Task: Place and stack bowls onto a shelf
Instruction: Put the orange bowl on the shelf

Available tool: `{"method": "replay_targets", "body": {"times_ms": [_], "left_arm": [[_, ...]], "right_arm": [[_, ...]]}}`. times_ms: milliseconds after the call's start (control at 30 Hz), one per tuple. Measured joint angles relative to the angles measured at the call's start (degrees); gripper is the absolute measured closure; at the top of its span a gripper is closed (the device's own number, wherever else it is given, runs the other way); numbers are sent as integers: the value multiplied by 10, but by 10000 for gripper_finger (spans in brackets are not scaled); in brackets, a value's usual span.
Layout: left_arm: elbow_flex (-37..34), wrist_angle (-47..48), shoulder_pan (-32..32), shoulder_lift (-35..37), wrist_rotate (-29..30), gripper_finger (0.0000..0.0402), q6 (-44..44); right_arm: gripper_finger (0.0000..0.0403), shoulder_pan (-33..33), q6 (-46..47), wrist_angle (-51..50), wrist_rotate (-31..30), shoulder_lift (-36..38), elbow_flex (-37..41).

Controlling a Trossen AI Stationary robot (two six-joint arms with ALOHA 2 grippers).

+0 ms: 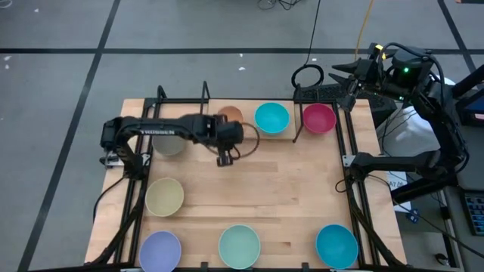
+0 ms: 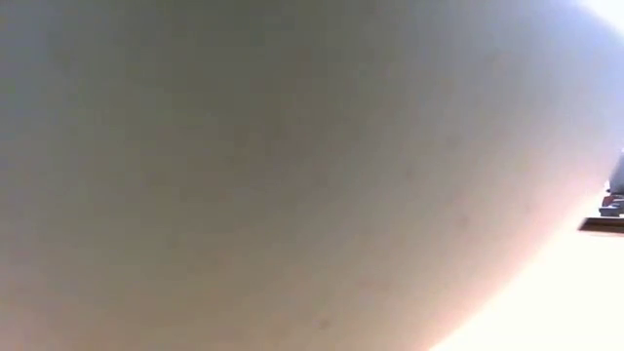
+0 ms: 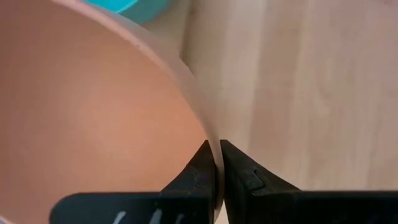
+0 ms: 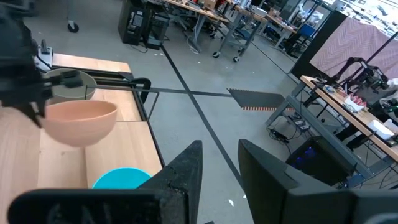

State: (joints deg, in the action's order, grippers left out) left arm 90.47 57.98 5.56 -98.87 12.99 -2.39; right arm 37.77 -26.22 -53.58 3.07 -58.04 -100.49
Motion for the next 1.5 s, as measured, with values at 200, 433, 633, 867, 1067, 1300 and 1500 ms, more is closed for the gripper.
{"method": "replay_targets", "body": {"times_ms": [200,433,633,867,1067,1300,1500], "left_arm": [[-3,13,58,-3,-44,392,-2],[-3,-11,116,-12,-44,392,-7],[-3,-10,142,-46,-70,392,-11],[-4,-11,141,-89,-75,392,-29],[-3,-16,142,-105,-80,392,-53],[-3,-38,144,-106,-80,381,-51],[-4,-52,144,-108,-73,339,-43]], "right_arm": [[305,0,0,0,0,0,0],[305,0,0,0,0,0,0],[305,0,0,0,0,0,0],[305,0,0,0,0,0,0],[305,0,0,0,0,0,0],[305,0,0,0,0,0,0],[305,0,-1,0,0,0,0]]}}
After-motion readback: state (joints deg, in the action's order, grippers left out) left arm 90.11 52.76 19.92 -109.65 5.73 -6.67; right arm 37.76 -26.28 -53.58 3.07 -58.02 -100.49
